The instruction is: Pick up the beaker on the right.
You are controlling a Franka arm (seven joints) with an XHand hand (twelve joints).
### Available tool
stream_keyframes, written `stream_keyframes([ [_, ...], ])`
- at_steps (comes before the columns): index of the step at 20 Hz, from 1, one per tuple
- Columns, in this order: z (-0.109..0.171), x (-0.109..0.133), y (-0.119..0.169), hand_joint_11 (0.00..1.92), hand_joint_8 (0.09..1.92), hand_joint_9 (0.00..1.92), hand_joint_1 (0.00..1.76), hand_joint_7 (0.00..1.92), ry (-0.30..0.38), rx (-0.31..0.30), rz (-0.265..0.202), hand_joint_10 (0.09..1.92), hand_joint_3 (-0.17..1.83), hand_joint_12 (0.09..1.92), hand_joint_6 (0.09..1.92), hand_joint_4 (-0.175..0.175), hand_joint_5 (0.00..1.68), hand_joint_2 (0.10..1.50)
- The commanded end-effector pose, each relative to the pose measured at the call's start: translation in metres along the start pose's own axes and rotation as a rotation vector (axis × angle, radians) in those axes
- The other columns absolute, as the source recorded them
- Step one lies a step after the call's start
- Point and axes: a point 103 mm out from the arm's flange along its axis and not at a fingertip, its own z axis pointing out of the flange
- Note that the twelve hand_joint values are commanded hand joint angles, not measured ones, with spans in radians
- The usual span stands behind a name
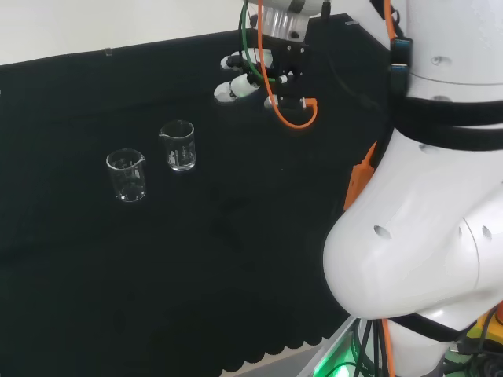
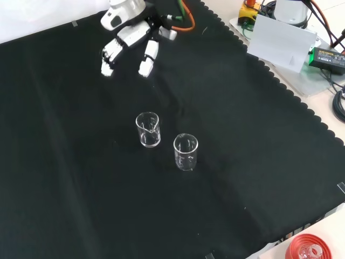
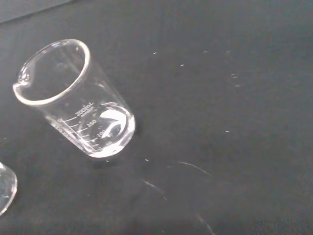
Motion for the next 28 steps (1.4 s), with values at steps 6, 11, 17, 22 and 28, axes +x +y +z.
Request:
stream_keyframes([
  [6,0.048,0.007,0.04,0.0,0.59,0.16,0.75,0.07,0.12,0.063,-0.181,0.72,-0.17,0.92,0.09,-0.069,0.19,0.93],
  [11,0.063,0.003,0.046,0.0,0.61,0.19,0.78,0.06,0.175,0.08,-0.224,0.71,-0.17,0.98,0.09,-0.078,0.17,0.92],
  [17,0.071,0.003,0.046,0.0,0.63,0.22,0.77,0.08,0.243,0.081,-0.276,0.71,-0.17,1.02,0.09,-0.086,0.16,0.9],
  [22,0.076,0.006,0.041,0.0,0.63,0.22,0.77,0.08,0.303,0.062,-0.336,0.71,-0.17,1.02,0.09,-0.087,0.15,0.89],
  [28,0.085,0.01,0.033,0.0,0.63,0.2,0.81,0.05,0.318,0.075,-0.368,0.72,-0.17,0.95,0.09,-0.108,0.07,0.87],
])
